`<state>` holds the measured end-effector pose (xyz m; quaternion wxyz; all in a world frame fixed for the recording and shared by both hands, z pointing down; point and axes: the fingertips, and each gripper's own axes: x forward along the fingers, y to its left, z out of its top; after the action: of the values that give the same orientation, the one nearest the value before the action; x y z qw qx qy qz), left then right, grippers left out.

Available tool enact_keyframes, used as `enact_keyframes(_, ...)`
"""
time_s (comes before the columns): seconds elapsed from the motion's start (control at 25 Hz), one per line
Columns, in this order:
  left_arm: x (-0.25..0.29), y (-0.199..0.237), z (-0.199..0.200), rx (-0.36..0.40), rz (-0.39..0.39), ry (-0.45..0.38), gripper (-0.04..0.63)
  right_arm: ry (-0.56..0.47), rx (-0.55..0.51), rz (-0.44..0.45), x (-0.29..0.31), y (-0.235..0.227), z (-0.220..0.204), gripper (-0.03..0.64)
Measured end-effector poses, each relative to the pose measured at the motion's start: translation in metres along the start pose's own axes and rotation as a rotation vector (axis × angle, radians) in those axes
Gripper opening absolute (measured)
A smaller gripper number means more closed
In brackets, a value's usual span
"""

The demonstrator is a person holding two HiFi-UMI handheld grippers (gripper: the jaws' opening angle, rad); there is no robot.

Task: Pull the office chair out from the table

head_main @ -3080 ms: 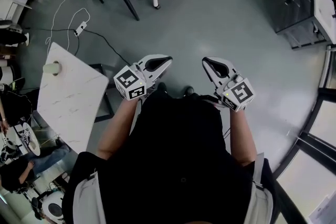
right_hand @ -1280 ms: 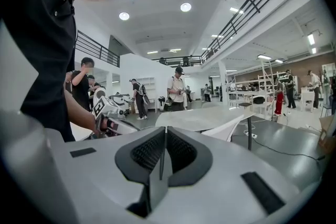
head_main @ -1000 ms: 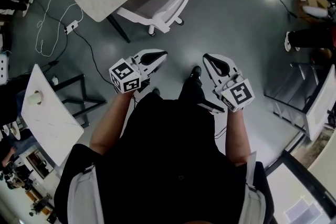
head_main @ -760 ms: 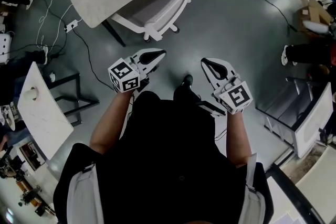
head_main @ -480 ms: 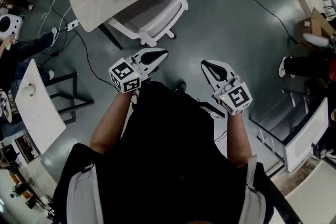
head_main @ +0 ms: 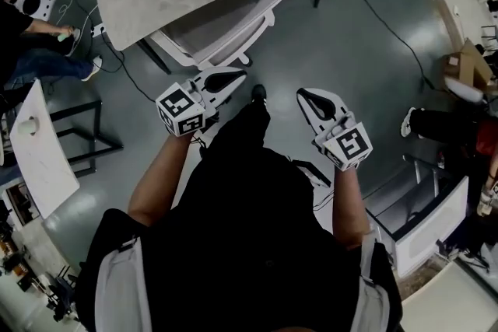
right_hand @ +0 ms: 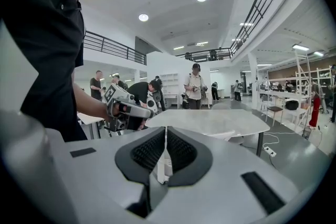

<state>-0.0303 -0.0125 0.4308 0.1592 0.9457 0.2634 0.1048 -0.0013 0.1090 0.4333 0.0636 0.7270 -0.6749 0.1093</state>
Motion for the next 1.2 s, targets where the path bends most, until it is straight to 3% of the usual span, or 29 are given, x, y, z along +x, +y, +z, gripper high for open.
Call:
enact_keyframes(0.28, 0.038, 0.055, 0.019, -0.018, 0.083, -0.039, 0.012, 0.039, -0.027, 0.094, 0.042, -0.068, 0.009, 0.025)
enact_keyframes(0.48, 0.047, 0.108, 0.027, -0.069, 0.188, -0.081, 0.012, 0.046, -0.050, 0.224, 0.100, -0.107, 0.028, 0.025)
enact_keyframes(0.76, 0.040, 0.140, 0.038, -0.051, 0.317, -0.058, 0.012, 0.105, -0.160, 0.327, 0.152, -0.128, 0.050, 0.025)
enact_keyframes(1.2, 0.040, 0.165, 0.042, -0.017, 0.530, -0.023, 0.012, 0.147, -0.322, 0.627, 0.198, -0.133, 0.042, 0.025)
